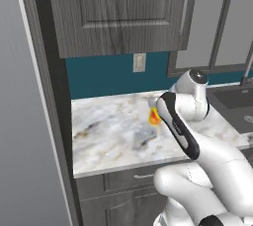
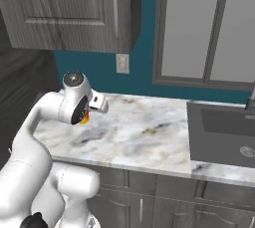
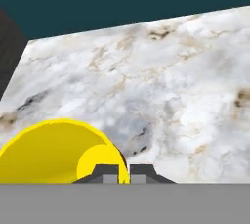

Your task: Place the pitcher and cup on the dining counter for serving.

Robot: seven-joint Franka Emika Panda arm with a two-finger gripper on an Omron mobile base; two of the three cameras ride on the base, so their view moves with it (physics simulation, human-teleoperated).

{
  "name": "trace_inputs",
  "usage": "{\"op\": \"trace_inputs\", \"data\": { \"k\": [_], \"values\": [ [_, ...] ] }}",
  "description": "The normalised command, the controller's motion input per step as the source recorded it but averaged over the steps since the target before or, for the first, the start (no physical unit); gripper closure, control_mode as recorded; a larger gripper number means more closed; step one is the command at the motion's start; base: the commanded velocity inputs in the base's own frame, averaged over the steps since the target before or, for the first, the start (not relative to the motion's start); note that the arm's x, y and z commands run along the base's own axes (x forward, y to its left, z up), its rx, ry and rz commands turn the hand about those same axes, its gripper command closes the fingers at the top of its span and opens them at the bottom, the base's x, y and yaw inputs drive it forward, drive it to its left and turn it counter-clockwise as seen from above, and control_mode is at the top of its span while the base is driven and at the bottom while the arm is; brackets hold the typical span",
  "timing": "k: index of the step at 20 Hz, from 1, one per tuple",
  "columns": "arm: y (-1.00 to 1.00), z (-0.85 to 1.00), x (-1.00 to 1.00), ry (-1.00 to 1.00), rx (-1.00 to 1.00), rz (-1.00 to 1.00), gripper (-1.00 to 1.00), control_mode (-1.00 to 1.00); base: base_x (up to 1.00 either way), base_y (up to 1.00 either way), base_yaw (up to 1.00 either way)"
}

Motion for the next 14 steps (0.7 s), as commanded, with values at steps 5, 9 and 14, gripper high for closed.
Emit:
{"op": "trace_inputs", "data": {
  "k": [5,9,14],
  "values": [
    [0.26,0.58,-0.43,-0.23,-0.05,0.17,1.00,1.00,-0.16,0.03,0.13],
    [0.00,0.00,0.00,0.00,0.00,0.00,1.00,1.00,-0.42,0.01,0.86],
    [0.00,0.00,0.00,0.00,0.00,0.00,1.00,1.00,-0.11,0.00,1.00]
  ]
}}
